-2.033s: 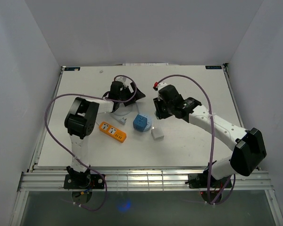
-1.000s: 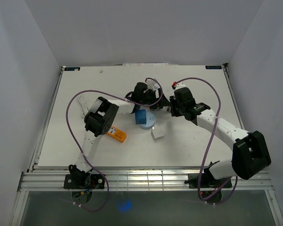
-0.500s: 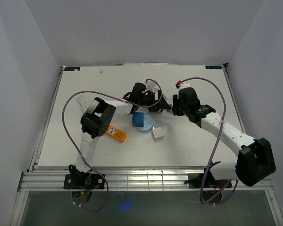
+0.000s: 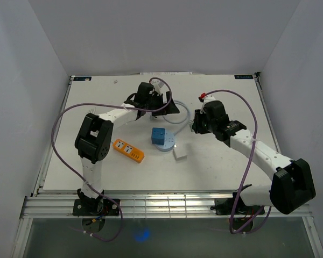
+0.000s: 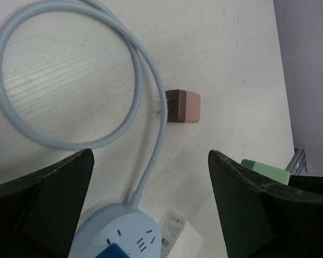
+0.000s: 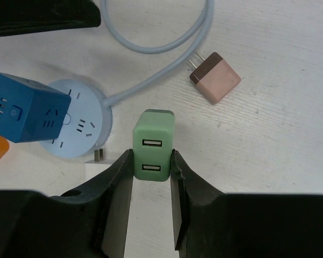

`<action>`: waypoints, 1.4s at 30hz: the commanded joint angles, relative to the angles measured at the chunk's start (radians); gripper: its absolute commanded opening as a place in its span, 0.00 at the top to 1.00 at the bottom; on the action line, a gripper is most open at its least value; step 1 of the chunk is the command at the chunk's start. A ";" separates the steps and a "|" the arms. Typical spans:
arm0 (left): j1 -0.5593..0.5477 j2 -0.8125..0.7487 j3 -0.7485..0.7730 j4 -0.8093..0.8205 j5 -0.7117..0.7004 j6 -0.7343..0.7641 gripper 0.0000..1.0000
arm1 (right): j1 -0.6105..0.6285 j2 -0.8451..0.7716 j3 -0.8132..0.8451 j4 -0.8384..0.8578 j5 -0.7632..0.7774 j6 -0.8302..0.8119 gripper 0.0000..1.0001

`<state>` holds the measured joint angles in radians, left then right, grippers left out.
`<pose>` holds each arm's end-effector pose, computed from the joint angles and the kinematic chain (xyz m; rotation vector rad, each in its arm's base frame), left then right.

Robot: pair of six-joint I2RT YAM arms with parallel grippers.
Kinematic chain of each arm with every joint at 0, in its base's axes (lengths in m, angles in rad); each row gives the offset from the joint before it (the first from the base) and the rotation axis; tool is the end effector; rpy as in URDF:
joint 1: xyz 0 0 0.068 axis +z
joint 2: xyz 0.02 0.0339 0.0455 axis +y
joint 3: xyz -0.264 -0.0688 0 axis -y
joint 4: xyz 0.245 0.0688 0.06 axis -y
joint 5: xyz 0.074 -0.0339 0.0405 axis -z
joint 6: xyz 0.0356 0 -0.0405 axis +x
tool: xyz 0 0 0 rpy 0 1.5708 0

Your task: Insert the plug

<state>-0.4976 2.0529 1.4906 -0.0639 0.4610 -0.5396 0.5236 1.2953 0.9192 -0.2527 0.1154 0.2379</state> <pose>0.4032 -0.2370 0.2055 0.2294 2.3254 -1.0604 0.2502 0.1397 0.2690 -0.2503 2.1967 0.2997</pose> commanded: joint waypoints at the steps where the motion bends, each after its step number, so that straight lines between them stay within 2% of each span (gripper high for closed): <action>1: 0.046 -0.161 -0.113 0.038 -0.059 -0.026 0.02 | 0.001 -0.007 -0.008 0.075 -0.077 0.049 0.92; 9: 0.113 -0.368 -0.392 0.191 -0.147 -0.091 0.02 | 0.027 0.035 0.033 0.058 -0.091 0.123 0.92; 16: 0.218 -0.474 -0.611 0.378 -0.056 -0.194 0.02 | 0.102 0.084 0.096 0.015 -0.043 0.166 0.92; 27: 0.228 -0.504 -0.805 0.619 0.021 -0.223 0.02 | 0.193 0.197 0.184 -0.026 0.052 0.256 0.92; 37: 0.228 -0.513 -0.947 0.808 0.056 -0.207 0.02 | 0.214 0.205 0.214 -0.130 0.064 0.415 0.92; 42: 0.228 -0.527 -0.951 0.840 0.088 -0.204 0.02 | 0.233 0.239 0.241 -0.146 0.052 0.471 0.92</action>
<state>-0.2676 1.5894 0.5442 0.6952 0.5137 -0.7578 0.7376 1.5200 1.1133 -0.3809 0.1551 0.6430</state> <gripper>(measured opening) 0.979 0.345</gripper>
